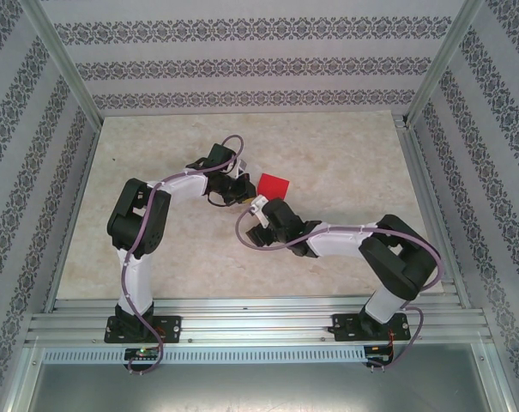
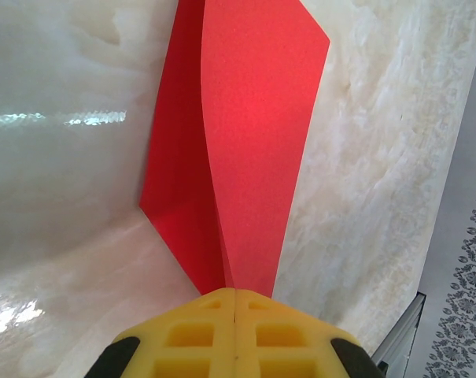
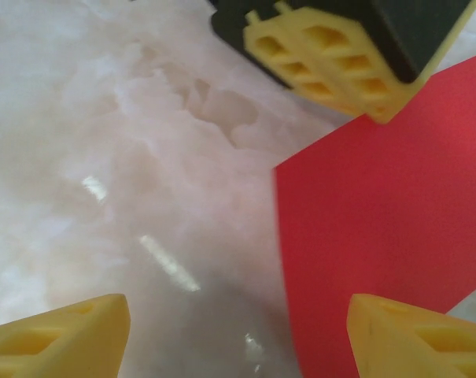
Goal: Fold a paper plane with a square sheet of paper (fold left side to right side)
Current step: Third fold the triangle at the center of the table.
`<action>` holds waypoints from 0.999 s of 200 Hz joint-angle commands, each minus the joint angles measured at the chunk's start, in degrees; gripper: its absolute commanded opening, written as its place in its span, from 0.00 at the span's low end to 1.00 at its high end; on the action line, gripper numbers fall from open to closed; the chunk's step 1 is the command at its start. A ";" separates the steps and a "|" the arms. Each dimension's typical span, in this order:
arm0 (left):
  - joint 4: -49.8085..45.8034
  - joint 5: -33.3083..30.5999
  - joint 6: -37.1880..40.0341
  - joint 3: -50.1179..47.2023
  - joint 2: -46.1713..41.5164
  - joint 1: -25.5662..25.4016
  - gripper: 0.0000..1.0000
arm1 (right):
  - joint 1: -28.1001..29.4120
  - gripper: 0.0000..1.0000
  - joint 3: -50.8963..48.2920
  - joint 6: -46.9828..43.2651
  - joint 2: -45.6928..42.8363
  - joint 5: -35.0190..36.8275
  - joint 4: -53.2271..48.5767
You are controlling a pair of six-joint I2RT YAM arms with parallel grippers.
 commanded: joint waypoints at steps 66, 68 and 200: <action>-0.45 -0.08 1.34 0.11 -3.19 -0.14 0.05 | -2.98 0.18 6.50 -1.45 2.85 -0.15 -2.55; -0.72 -0.13 1.48 0.20 -3.31 0.00 0.06 | -3.02 0.17 6.42 -1.30 2.72 -0.48 -2.66; -5.40 2.57 7.50 9.73 -0.94 1.57 0.26 | -6.04 0.00 1.13 1.45 -1.59 -17.28 -3.63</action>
